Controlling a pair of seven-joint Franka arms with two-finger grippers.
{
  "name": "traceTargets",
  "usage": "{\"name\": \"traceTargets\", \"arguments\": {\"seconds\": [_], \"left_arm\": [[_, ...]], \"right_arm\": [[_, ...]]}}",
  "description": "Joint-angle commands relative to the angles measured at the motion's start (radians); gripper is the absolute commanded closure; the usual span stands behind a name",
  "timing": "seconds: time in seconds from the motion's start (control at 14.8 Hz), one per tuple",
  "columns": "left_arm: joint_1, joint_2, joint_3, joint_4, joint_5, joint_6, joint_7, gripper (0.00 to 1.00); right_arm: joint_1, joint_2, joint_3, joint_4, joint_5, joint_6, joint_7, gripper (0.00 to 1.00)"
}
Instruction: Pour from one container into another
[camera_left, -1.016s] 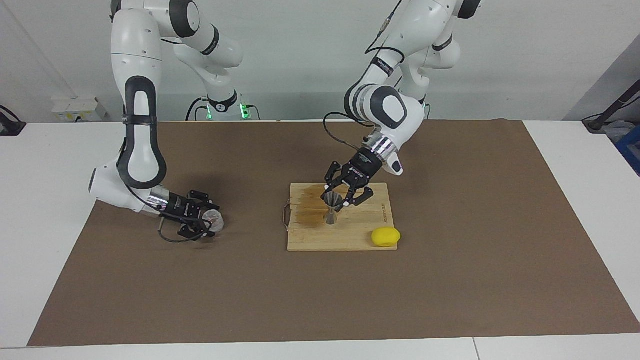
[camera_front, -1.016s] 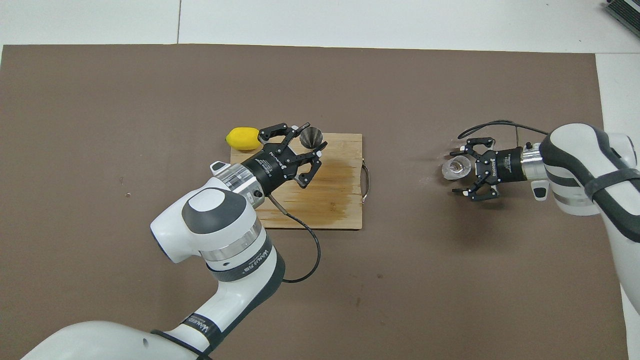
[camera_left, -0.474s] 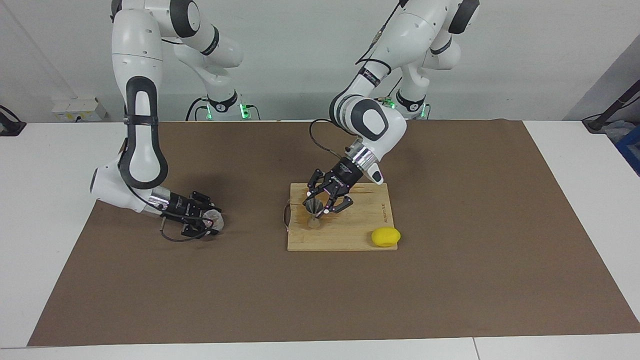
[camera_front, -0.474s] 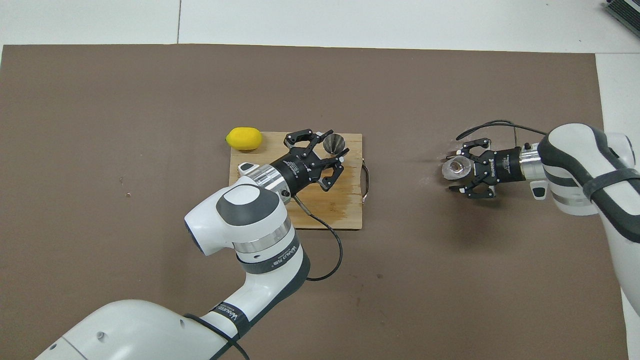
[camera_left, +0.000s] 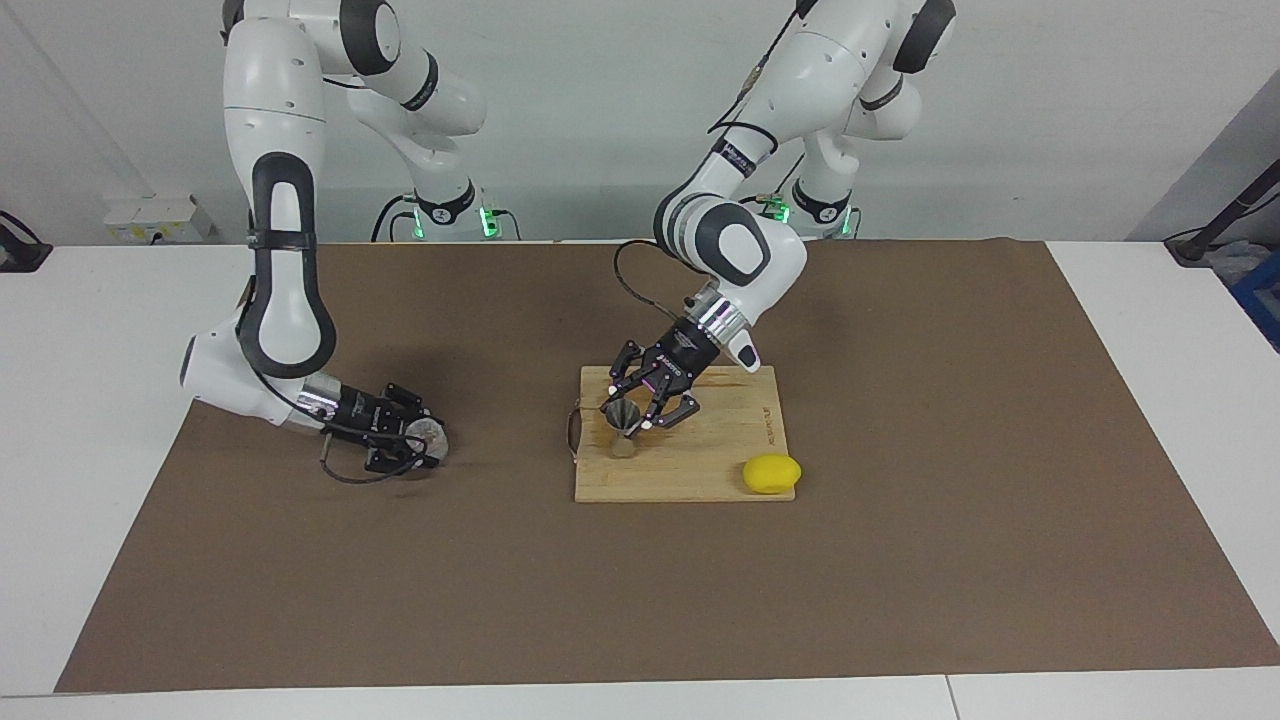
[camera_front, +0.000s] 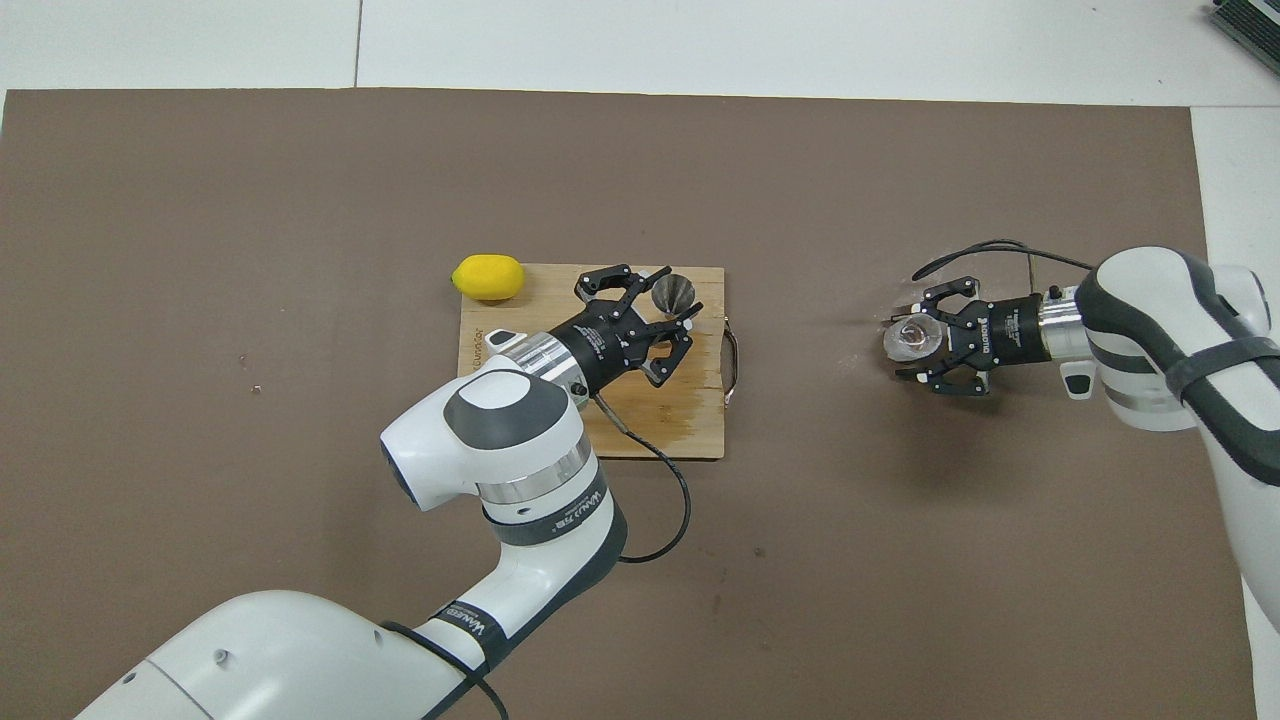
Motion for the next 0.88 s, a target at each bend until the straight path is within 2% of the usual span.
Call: {"name": "traceTargets", "arguments": {"seconds": [0.0, 0.34, 0.47, 0.54, 0.61, 0.68, 0.75, 0.81], "left_arm": [[-0.022, 0.02, 0.011, 0.029, -0.032, 0.029, 0.01, 1.0], [-0.023, 0.02, 0.013, 0.02, -0.041, 0.033, 0.01, 1.0], [-0.025, 0.02, 0.013, 0.012, -0.044, 0.041, 0.01, 1.0], [-0.026, 0.02, 0.013, 0.011, -0.046, 0.041, 0.01, 0.94], [-0.026, 0.02, 0.013, 0.012, -0.046, 0.041, 0.01, 0.85], [-0.026, 0.02, 0.013, 0.014, -0.046, 0.041, 0.01, 0.47], [-0.026, 0.02, 0.013, 0.012, -0.046, 0.043, 0.01, 0.0], [-0.026, 0.02, 0.011, 0.012, -0.045, 0.044, 0.01, 0.0]], "right_arm": [[0.001, -0.003, -0.001, -0.007, 0.01, 0.018, -0.031, 0.42], [0.015, -0.009, -0.001, 0.001, 0.001, 0.019, -0.02, 0.46], [0.02, -0.013, -0.002, 0.002, 0.0, 0.019, -0.014, 0.57], [0.023, -0.015, -0.002, 0.002, 0.0, 0.019, -0.014, 0.67], [0.023, -0.016, -0.002, 0.002, -0.002, 0.019, -0.014, 0.73], [0.024, -0.021, -0.002, 0.002, -0.004, 0.019, -0.014, 0.79], [0.03, -0.029, -0.002, 0.004, -0.004, 0.018, -0.012, 0.82], [0.038, -0.032, -0.005, 0.004, -0.004, 0.019, -0.011, 0.85]]}}
